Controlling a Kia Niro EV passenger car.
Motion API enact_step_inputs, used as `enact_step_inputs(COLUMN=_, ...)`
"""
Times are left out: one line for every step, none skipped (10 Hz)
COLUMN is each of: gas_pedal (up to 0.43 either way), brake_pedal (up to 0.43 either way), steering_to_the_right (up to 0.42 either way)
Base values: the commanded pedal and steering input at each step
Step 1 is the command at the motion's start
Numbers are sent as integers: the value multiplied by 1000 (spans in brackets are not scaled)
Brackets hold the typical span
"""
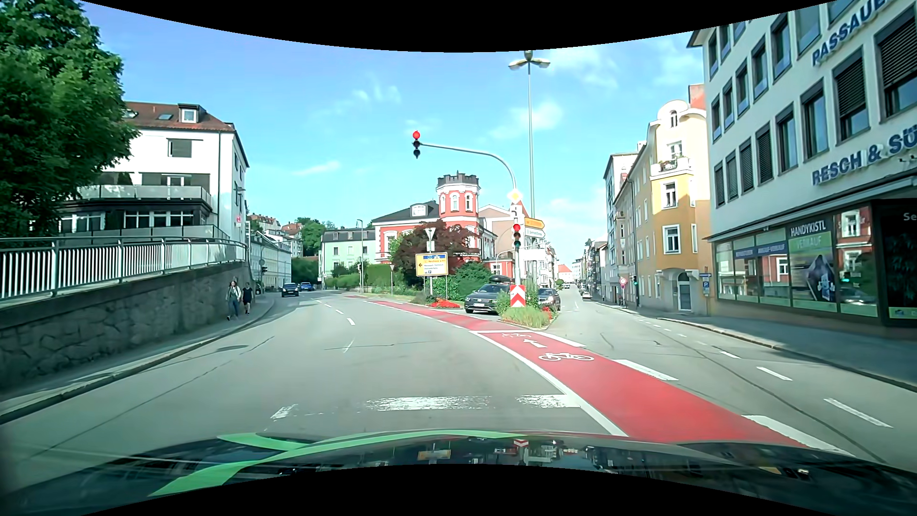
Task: Follow the waypoints while adhering to traffic rules and regulations
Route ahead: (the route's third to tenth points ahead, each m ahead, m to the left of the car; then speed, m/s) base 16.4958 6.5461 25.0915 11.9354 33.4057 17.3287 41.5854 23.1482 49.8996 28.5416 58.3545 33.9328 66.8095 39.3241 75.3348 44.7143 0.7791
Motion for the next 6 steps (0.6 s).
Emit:
enact_step_inputs(gas_pedal=0, brake_pedal=165, steering_to_the_right=-96)
enact_step_inputs(gas_pedal=0, brake_pedal=177, steering_to_the_right=-96)
enact_step_inputs(gas_pedal=0, brake_pedal=183, steering_to_the_right=-96)
enact_step_inputs(gas_pedal=0, brake_pedal=195, steering_to_the_right=-96)
enact_step_inputs(gas_pedal=0, brake_pedal=213, steering_to_the_right=-96)
enact_step_inputs(gas_pedal=0, brake_pedal=238, steering_to_the_right=-96)
